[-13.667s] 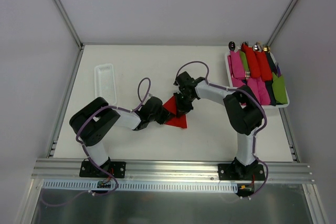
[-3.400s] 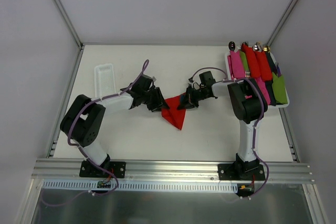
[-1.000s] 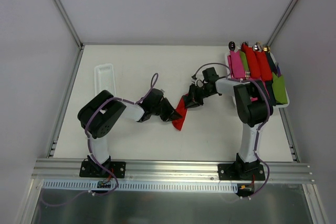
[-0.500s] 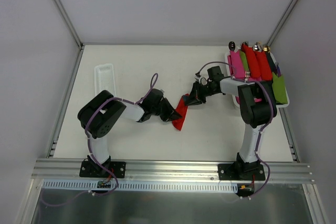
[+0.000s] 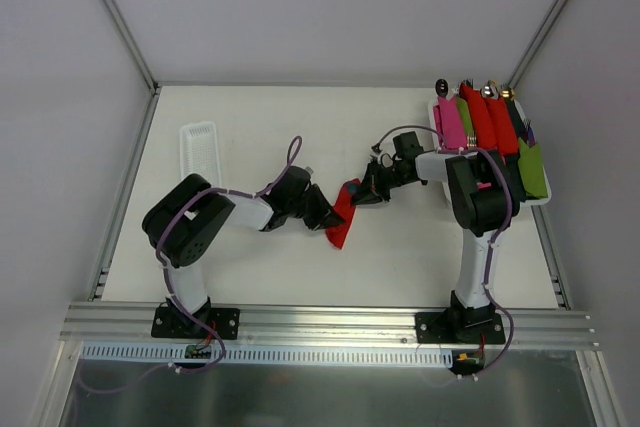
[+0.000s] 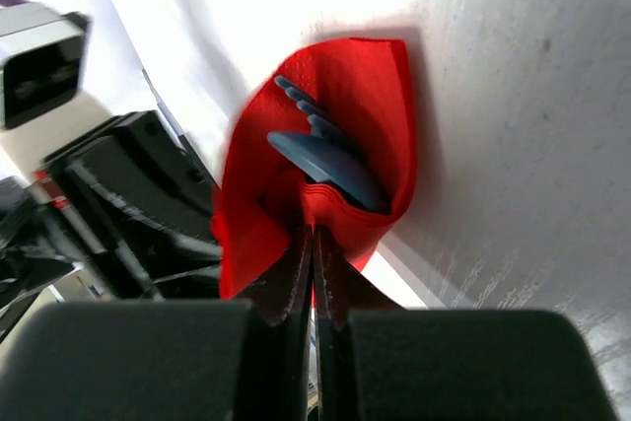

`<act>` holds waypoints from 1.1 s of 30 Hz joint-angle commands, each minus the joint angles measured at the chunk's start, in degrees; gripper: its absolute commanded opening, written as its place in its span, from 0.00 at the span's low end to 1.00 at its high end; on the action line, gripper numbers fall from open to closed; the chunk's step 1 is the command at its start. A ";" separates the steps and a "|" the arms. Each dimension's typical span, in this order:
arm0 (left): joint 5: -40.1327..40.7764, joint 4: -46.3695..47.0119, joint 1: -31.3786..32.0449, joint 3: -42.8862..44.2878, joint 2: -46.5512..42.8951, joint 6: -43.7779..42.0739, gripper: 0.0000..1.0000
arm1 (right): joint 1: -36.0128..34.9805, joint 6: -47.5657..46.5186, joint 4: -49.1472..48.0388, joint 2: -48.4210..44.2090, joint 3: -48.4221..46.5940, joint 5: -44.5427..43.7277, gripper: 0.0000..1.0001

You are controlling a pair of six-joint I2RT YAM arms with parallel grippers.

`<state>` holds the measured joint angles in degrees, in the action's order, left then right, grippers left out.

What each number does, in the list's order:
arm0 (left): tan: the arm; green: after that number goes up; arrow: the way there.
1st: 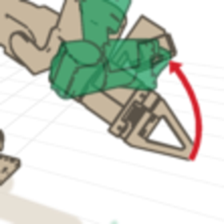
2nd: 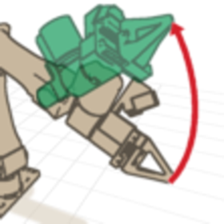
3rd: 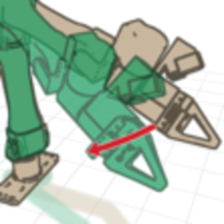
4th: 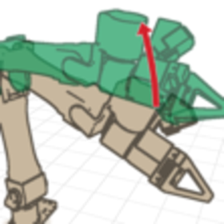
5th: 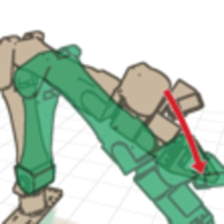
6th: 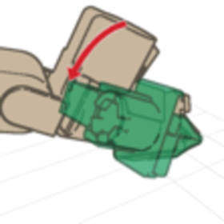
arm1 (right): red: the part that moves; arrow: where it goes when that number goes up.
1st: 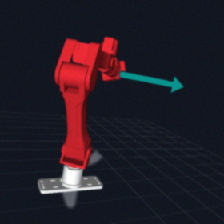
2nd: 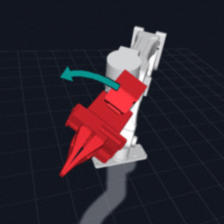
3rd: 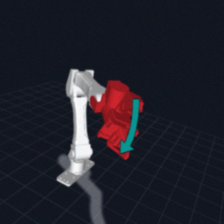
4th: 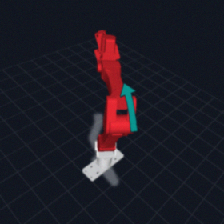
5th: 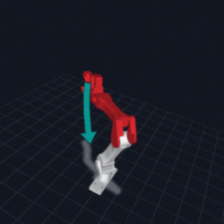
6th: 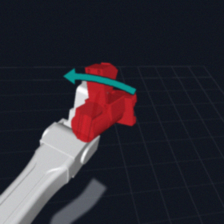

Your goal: Place the utensils on the paper napkin and roll it up

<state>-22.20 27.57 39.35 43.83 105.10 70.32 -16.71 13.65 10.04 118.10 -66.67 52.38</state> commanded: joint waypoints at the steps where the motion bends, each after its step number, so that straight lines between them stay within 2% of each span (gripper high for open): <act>1: 0.49 -3.31 0.29 3.36 -4.37 -3.09 0.00 | -0.25 -0.20 0.33 1.60 0.84 -4.83 0.00; 15: -2.59 -0.07 3.27 7.41 -1.48 -0.45 0.00 | -0.60 -0.73 2.17 0.99 0.58 -7.38 0.00; 25: -2.94 1.52 6.35 5.74 2.48 0.51 0.00 | -0.87 -0.73 2.53 0.73 0.49 -8.08 0.00; 33: -1.36 6.17 6.53 1.61 7.22 3.41 0.02 | -0.78 -1.08 2.61 0.64 0.41 -8.00 0.00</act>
<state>-23.03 31.48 44.66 47.37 110.21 72.16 -16.80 14.20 11.25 118.15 -66.67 51.46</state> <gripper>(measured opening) 0.014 0.007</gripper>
